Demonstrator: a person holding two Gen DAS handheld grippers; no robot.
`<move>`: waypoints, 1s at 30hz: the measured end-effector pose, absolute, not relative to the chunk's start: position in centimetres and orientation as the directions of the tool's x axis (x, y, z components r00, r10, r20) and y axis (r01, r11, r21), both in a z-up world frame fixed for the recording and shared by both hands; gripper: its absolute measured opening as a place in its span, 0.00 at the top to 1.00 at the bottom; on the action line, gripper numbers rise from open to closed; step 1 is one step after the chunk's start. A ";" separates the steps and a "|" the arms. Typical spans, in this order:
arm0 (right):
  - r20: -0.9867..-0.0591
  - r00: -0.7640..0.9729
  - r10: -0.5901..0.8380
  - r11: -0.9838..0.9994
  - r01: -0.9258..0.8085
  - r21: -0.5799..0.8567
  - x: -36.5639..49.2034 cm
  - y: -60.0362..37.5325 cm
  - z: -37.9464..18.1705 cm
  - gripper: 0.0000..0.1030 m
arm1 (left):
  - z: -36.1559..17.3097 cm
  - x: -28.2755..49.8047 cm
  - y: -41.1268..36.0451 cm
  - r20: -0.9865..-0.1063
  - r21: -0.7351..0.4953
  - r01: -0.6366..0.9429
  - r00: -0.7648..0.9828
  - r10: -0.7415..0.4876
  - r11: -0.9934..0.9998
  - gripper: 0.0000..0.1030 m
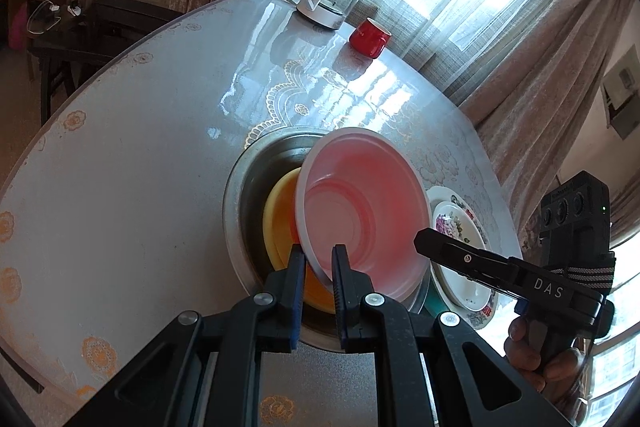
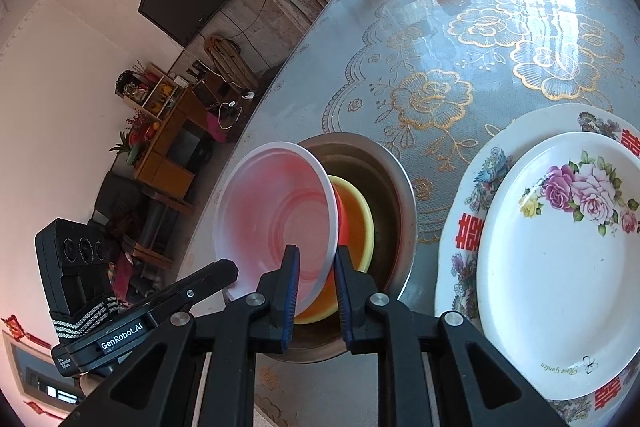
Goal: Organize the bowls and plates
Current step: 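Lift the pink-red bowl and lower it into the yellow bowl, then open the right gripper and release the pink-red bowl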
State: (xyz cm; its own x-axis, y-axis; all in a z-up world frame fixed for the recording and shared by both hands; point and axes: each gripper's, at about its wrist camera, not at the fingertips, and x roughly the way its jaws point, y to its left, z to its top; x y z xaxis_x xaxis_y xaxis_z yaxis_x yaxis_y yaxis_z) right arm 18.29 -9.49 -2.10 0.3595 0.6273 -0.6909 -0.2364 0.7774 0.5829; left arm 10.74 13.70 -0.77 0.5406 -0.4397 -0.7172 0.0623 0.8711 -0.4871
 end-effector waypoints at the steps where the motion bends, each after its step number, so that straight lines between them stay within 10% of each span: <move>1: -0.692 0.358 0.627 0.778 -0.235 0.583 18.3 -9.5 -2.1 0.81 | -0.7 10.7 13.7 -0.716 -0.488 0.063 0.541 -0.441 0.871 0.88; 30: -0.716 0.405 0.568 0.823 -0.268 0.501 18.1 -9.0 -2.1 0.87 | -1.8 11.2 13.5 -0.759 -0.377 0.042 0.558 -0.335 0.925 0.86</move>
